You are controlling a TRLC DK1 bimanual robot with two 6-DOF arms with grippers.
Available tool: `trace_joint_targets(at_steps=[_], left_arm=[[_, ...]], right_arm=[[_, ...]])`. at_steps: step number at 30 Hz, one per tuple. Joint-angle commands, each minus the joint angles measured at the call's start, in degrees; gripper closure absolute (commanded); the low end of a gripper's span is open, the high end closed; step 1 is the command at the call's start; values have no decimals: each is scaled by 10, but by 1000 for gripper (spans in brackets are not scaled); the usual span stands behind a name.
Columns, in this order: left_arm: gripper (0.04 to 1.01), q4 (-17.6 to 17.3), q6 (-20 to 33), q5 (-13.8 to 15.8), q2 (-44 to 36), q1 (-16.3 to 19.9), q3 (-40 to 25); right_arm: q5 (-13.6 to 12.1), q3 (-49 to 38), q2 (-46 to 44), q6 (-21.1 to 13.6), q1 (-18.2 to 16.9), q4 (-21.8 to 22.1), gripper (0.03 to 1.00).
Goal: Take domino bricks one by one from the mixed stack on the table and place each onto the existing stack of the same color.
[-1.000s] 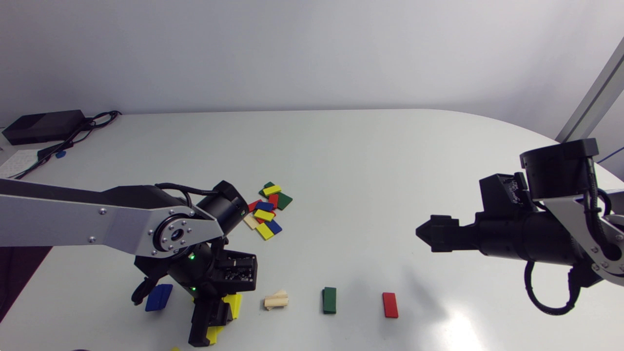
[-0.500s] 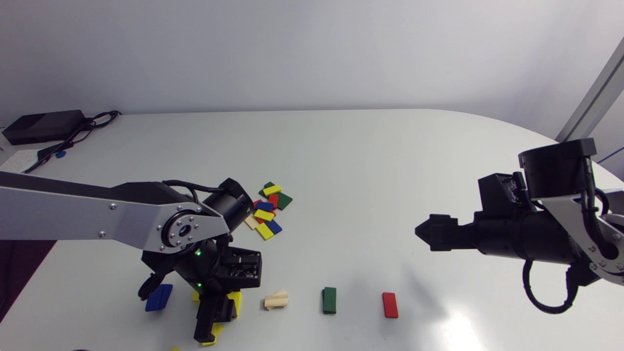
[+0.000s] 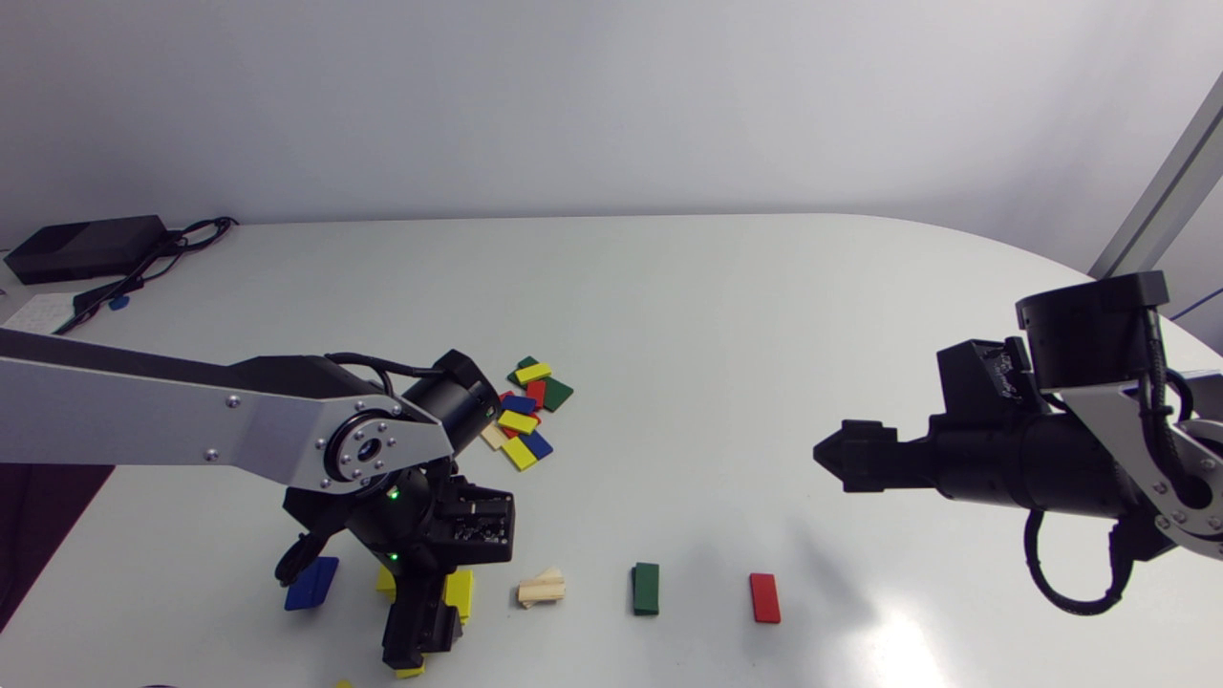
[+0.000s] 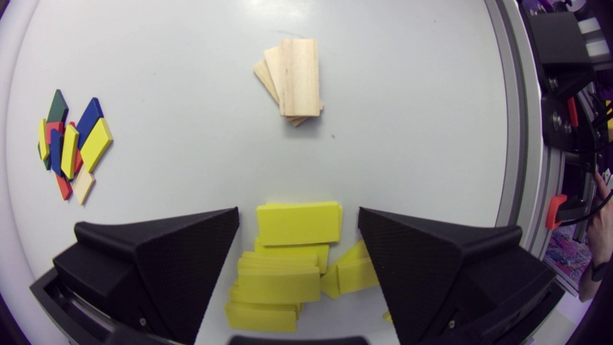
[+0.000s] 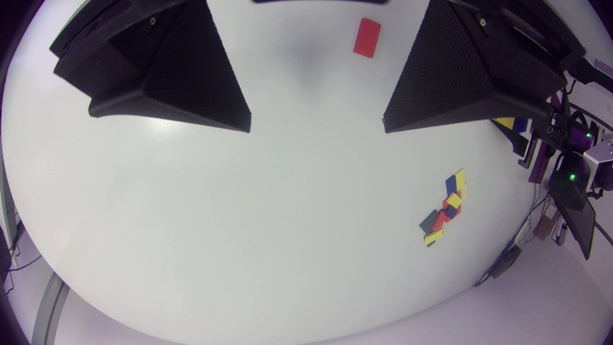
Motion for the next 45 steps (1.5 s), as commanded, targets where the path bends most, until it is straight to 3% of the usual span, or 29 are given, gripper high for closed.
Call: trace_joint_targets(at_steps=[1, 4, 12, 17, 25, 32, 45], left_arm=[[52, -6, 17, -1, 2, 7, 19], [52, -13, 11, -1, -27, 16, 43], [74, -52, 35, -1, -97, 97, 76], [241, -59, 71, -1, -100, 145, 54], [700, -53, 113, -8, -92, 197, 10], [702, -45, 139, -25, -95, 211, -27], [700, 22, 156, -40, -48, 205, -75]], right_arm=[[4, -20, 9, 3, 0, 6, 62], [4, -21, 9, 3, 1, 7, 62], [4, -21, 6, 3, 2, 7, 62], [5, -22, 6, 3, 2, 7, 62], [4, -24, 7, 3, 3, 9, 62], [4, -24, 8, 4, 4, 9, 62], [4, -24, 7, 4, 4, 8, 62]])
